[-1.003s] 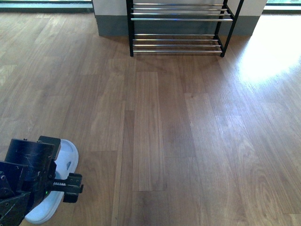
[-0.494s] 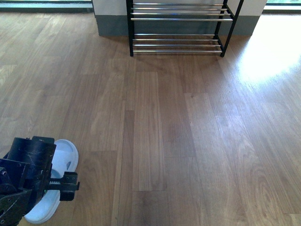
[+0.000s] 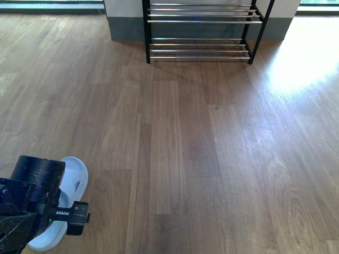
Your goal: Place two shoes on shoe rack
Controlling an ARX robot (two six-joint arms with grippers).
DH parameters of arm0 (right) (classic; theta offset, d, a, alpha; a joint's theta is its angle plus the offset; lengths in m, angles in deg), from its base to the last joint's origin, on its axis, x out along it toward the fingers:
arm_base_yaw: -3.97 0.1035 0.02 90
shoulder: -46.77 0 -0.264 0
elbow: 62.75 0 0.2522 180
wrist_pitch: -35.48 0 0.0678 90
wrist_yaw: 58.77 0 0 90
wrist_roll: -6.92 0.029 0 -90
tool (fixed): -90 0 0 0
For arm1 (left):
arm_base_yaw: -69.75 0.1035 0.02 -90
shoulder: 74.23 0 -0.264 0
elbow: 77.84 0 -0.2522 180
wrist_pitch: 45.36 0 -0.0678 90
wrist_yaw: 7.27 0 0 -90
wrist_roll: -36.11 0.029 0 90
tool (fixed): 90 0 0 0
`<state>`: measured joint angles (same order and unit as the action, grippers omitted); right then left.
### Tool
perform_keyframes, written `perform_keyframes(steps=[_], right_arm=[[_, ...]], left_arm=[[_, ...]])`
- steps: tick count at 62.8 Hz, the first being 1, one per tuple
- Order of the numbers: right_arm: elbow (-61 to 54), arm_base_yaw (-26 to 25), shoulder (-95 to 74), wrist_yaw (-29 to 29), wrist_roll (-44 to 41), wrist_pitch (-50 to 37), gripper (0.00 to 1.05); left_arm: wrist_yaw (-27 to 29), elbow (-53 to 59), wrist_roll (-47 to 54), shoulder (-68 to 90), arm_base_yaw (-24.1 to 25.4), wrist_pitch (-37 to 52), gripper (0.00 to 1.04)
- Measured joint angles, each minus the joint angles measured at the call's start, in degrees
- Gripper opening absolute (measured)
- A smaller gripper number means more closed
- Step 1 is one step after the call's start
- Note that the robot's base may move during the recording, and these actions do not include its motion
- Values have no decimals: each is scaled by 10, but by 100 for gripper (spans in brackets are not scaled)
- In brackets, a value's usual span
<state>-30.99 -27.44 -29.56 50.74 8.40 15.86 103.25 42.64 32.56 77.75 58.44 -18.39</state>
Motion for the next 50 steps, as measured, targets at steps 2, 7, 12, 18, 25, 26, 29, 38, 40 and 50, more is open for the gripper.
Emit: perform_keyframes(steps=[2, 7, 12, 18, 25, 26, 29, 38, 40, 50], right_arm=[[0, 0, 0, 0, 0, 0, 2], [0, 0, 0, 0, 0, 0, 2], [0, 0, 0, 0, 0, 0, 2], [0, 0, 0, 0, 0, 0, 2], [0, 0, 0, 0, 0, 0, 2], [0, 0, 0, 0, 0, 0, 2], [0, 0, 0, 0, 0, 0, 2], [0, 0, 0, 0, 0, 0, 2], [0, 0, 0, 0, 0, 0, 2], [0, 0, 0, 0, 0, 0, 2]], left_arm=[[5, 0, -3, -1, 0, 2, 95], [5, 0, -6, -1, 0, 2, 95], [5, 0, -7, -1, 0, 2, 95], [5, 0, -7, -1, 0, 2, 95], [5, 0, -8, -1, 0, 2, 95], [5, 0, -8, -1, 0, 2, 95], [5, 0, -8, -1, 0, 2, 95], [5, 0, -8, -1, 0, 2, 95], [5, 0, -8, -1, 0, 2, 95], [59, 9, -63, 11, -4, 107, 95]])
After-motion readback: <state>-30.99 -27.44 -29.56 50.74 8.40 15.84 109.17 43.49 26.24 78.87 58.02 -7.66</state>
